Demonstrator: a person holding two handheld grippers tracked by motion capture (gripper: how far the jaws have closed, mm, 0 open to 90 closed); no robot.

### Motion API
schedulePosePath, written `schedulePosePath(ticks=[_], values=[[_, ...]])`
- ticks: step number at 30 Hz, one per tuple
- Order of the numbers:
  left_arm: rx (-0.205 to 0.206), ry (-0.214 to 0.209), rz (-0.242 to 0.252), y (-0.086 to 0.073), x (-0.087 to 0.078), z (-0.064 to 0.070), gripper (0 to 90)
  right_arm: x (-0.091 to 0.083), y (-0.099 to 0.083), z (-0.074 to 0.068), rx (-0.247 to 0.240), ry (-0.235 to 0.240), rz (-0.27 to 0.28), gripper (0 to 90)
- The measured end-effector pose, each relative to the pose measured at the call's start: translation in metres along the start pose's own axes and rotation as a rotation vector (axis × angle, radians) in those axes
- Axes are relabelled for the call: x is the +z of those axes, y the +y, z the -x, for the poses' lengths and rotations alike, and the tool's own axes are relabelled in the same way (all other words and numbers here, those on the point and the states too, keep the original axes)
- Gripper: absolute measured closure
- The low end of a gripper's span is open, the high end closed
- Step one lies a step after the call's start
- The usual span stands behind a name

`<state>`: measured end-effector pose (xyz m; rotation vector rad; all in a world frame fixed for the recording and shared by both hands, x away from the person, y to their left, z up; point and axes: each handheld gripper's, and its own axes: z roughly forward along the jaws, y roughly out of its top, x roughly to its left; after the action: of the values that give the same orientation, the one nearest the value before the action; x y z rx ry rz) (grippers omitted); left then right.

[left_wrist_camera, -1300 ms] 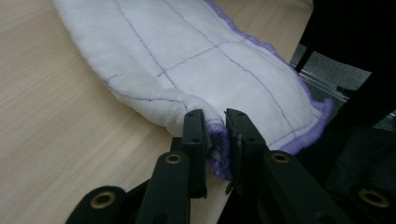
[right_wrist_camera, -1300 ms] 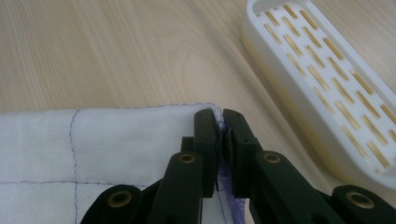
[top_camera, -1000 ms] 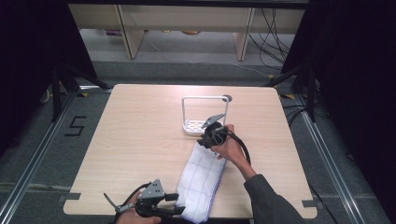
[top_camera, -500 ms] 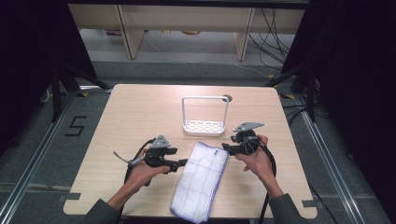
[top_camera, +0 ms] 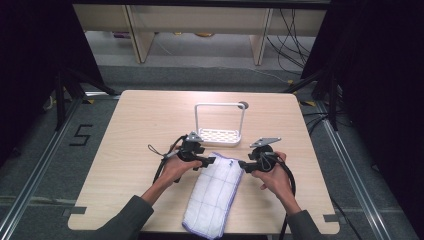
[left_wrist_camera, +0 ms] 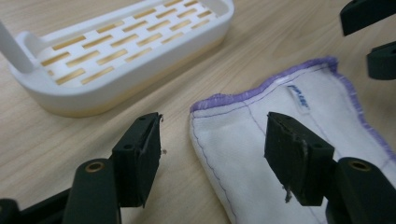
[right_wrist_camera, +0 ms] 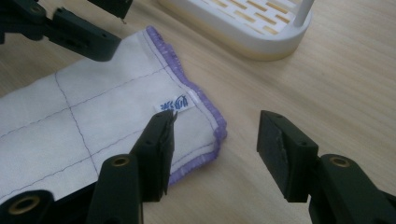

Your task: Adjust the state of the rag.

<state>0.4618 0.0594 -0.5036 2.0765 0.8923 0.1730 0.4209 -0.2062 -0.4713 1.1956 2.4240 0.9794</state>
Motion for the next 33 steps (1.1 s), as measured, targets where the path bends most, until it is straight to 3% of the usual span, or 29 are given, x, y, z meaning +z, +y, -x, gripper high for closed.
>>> schedulePosePath(ticks=[2,4,7,8,12,13,15,16,21,22,23,33], values=[[0.027,-0.012,-0.045,0.0,0.01,-0.002,36.8,-0.001,0.001,0.0,0.011,0.007,-0.024,46.5],[0.022,-0.007,-0.031,0.0,0.016,-0.003,39.9,0.002,0.0,-0.002,0.006,0.001,-0.017,46.0],[0.088,-0.014,-0.035,0.002,0.02,0.0,52.3,0.003,0.0,-0.004,0.017,-0.003,-0.044,45.2],[0.114,-0.015,-0.039,0.002,0.02,0.001,60.5,0.003,0.0,-0.005,0.031,-0.005,-0.056,45.1],[0.176,0.007,-0.031,0.002,0.017,0.007,76.8,0.008,-0.001,-0.001,0.014,-0.013,-0.029,44.9],[0.18,0.009,-0.025,0.002,0.016,0.007,78.7,0.008,-0.001,-0.002,0.034,-0.012,-0.037,45.0],[0.183,0.011,-0.012,0.001,0.014,0.008,80.9,0.011,-0.001,-0.004,0.05,-0.014,-0.036,44.6],[0.187,0.01,-0.008,0.0,0.013,0.008,81.8,0.013,-0.001,-0.001,0.002,-0.014,-0.035,44.5],[0.193,0.014,0.0,-0.003,0.009,0.007,82.7,0.016,0.0,-0.005,0.052,-0.012,-0.057,44.6],[0.196,0.018,0.0,-0.003,0.007,0.007,82.7,0.017,0.0,-0.004,0.022,-0.016,-0.052,44.6],[0.199,0.015,0.0,-0.004,0.006,0.006,82.7,0.017,0.0,-0.004,0.041,-0.012,-0.055,44.7],[0.185,0.02,0.0,-0.011,-0.001,0.0,82.2,0.029,0.002,-0.009,0.017,0.0,-0.044,46.1]])
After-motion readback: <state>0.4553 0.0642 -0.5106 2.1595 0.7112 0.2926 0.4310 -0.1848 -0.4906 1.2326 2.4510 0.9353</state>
